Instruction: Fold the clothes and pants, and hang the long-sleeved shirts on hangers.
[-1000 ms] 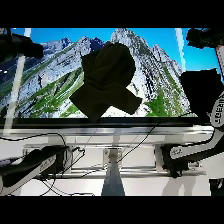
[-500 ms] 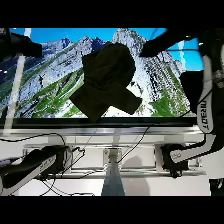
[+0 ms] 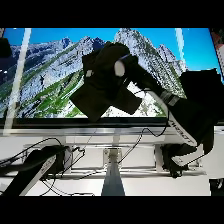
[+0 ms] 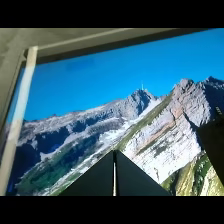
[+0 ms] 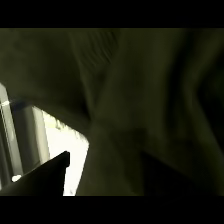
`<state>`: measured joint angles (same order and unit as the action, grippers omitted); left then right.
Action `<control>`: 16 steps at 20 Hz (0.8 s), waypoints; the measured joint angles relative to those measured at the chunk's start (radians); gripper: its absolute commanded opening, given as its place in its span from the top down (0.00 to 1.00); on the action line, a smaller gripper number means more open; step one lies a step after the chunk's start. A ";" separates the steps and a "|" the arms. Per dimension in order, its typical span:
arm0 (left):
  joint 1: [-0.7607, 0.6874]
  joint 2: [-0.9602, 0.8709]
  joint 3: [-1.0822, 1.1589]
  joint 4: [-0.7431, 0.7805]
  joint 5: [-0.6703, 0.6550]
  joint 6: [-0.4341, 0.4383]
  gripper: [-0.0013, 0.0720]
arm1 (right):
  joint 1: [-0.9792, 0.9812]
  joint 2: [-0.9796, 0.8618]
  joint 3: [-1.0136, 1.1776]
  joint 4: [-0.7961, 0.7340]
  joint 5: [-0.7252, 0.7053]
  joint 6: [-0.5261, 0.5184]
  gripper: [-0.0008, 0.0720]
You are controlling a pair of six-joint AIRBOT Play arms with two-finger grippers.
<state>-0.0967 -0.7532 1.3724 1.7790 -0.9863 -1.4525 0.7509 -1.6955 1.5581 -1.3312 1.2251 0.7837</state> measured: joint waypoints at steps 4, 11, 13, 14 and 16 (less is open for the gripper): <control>0.004 0.033 0.000 0.000 0.005 0.000 0.96 | 0.111 -0.024 -0.040 -0.027 -0.182 -0.134 0.45; 0.005 0.045 0.000 -0.008 0.006 0.000 0.96 | 0.172 -0.118 -0.054 -0.066 -0.322 -0.261 0.49; 0.005 0.045 0.000 -0.010 0.006 0.000 0.96 | 0.173 -0.132 -0.054 -0.109 -0.360 -0.269 0.55; 0.005 0.045 0.000 -0.010 0.006 0.000 0.96 | 0.171 -0.137 -0.055 -0.129 -0.371 -0.270 0.55; 0.005 0.045 0.000 -0.011 0.006 0.000 0.96 | 0.158 -0.143 -0.055 -0.171 -0.382 -0.257 0.55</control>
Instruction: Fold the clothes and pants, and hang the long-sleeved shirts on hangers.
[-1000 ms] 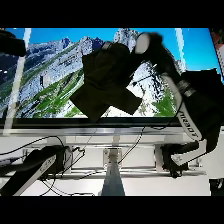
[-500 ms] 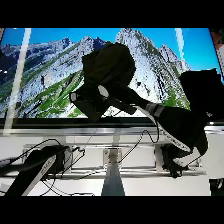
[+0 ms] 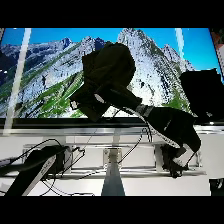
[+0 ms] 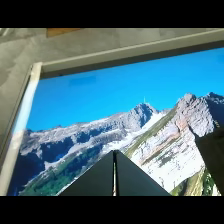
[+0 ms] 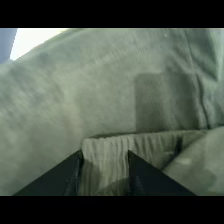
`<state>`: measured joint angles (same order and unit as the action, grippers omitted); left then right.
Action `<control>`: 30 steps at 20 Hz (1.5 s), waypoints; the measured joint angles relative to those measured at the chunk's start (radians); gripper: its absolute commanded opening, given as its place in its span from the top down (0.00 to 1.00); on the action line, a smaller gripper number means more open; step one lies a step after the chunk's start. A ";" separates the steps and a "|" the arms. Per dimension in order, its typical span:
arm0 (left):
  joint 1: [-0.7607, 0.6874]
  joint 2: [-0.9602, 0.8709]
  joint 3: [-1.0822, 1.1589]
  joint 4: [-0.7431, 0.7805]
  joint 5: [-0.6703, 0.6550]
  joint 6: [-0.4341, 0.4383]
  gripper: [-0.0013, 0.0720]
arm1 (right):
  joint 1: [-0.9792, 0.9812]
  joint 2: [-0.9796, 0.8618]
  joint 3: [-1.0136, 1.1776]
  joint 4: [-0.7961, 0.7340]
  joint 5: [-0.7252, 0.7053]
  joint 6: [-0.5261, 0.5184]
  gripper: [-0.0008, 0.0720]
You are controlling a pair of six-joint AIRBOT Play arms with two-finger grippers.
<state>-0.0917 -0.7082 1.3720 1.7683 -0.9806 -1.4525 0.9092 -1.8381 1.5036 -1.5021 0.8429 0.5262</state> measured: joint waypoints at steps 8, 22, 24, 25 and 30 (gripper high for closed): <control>0.000 -0.006 0.000 -0.014 0.005 0.000 0.96 | -0.038 -0.001 0.051 -0.126 0.005 0.125 0.95; 0.190 -0.158 -0.373 -0.333 0.011 0.006 0.96 | -0.468 0.250 0.523 -0.228 0.253 0.705 0.95; 0.200 -0.160 -0.504 -0.509 0.008 0.046 0.96 | -0.586 0.274 0.518 -0.207 0.372 0.755 0.95; 0.201 -0.162 -0.575 -0.617 0.006 0.079 0.96 | -0.639 0.280 0.505 -0.184 0.422 0.774 0.95; 0.182 -0.181 -0.820 -0.957 0.003 0.202 0.51 | -0.810 0.293 0.394 0.020 0.529 0.822 0.95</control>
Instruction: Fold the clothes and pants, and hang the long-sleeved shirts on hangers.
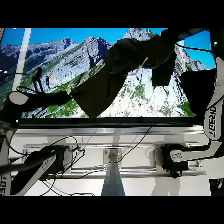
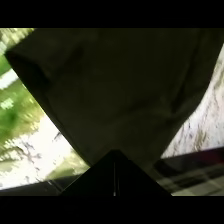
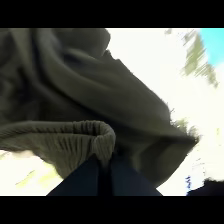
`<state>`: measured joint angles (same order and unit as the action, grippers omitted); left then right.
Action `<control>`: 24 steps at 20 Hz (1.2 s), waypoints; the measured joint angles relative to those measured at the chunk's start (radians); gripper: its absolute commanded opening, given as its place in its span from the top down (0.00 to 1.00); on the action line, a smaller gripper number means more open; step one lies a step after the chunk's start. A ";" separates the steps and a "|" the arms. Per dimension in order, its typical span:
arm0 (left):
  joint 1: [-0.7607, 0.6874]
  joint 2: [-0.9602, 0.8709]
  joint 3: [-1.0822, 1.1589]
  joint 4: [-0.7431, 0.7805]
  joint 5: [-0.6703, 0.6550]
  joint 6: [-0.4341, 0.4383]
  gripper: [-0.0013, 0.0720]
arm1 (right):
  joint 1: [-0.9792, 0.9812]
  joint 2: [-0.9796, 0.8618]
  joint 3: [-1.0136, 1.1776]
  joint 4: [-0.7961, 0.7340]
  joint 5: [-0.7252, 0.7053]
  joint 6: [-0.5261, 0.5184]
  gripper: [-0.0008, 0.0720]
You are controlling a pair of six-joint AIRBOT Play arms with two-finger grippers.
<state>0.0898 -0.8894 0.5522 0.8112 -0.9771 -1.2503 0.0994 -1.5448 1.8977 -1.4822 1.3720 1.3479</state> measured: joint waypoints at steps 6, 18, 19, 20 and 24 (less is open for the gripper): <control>-0.010 -0.061 -0.080 -0.085 -0.064 0.036 0.22 | -0.025 0.002 -0.053 0.088 -0.016 0.010 0.95; -0.176 -0.327 -0.079 -0.177 0.008 0.069 0.35 | -0.027 0.002 -0.060 0.116 -0.053 0.013 0.95; -0.188 -0.347 -0.076 -0.195 0.026 0.074 0.54 | -0.027 0.003 -0.056 0.117 -0.053 0.013 0.95; -0.201 -0.364 -0.073 -0.204 0.041 0.079 0.76 | -0.027 0.003 -0.051 0.118 -0.054 0.013 0.95; -0.224 -0.407 -0.037 -0.215 0.071 0.096 0.96 | -0.027 0.005 -0.016 0.119 -0.055 0.013 0.95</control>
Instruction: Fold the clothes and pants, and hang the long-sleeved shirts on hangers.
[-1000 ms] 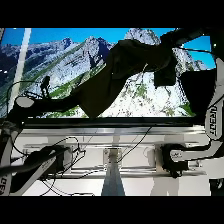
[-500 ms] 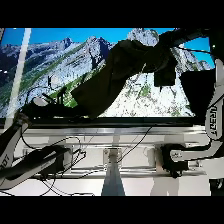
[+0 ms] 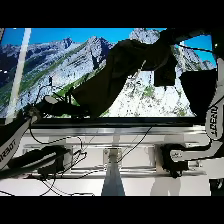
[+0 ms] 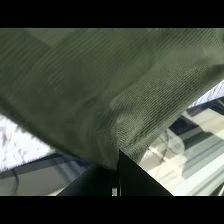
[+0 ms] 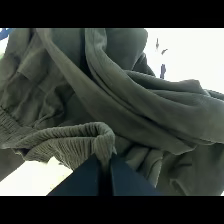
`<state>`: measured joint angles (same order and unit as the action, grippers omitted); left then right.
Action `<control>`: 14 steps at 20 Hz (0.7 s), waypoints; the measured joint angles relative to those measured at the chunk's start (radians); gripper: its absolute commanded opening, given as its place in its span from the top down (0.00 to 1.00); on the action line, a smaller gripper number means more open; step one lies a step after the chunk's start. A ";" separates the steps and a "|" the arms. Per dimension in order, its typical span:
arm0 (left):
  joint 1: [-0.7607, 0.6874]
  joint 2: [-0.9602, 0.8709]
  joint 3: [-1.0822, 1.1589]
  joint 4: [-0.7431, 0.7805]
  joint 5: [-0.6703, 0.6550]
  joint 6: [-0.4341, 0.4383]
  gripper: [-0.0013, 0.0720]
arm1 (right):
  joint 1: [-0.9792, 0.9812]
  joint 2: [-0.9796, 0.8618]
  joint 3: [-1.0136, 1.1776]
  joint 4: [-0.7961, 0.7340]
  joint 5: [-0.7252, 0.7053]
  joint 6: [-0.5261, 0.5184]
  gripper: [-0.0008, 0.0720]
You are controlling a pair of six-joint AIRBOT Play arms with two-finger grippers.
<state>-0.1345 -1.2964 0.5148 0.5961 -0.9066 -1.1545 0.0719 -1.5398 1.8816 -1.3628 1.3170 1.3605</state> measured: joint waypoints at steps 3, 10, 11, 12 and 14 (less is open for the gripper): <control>0.064 -0.005 0.126 -0.013 0.005 0.011 0.96 | -0.003 0.000 0.033 0.000 -0.001 0.001 0.95; 0.441 0.013 0.712 -0.021 0.025 -0.028 0.96 | -0.061 0.069 0.101 0.026 -0.158 0.042 0.95; 0.496 0.014 0.801 -0.021 0.039 -0.045 0.96 | -0.071 0.084 0.114 0.029 -0.191 0.044 0.95; 0.546 0.016 0.880 -0.022 0.050 -0.051 0.96 | -0.080 0.099 0.124 0.028 -0.219 0.051 0.95; 0.632 0.019 0.988 -0.022 0.063 -0.065 0.96 | -0.101 0.126 0.136 0.005 -0.254 0.077 0.95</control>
<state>0.4976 -1.2778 1.5028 0.5743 -0.8440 -1.2198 -0.0292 -1.4143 2.0174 -1.3579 1.0626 1.4376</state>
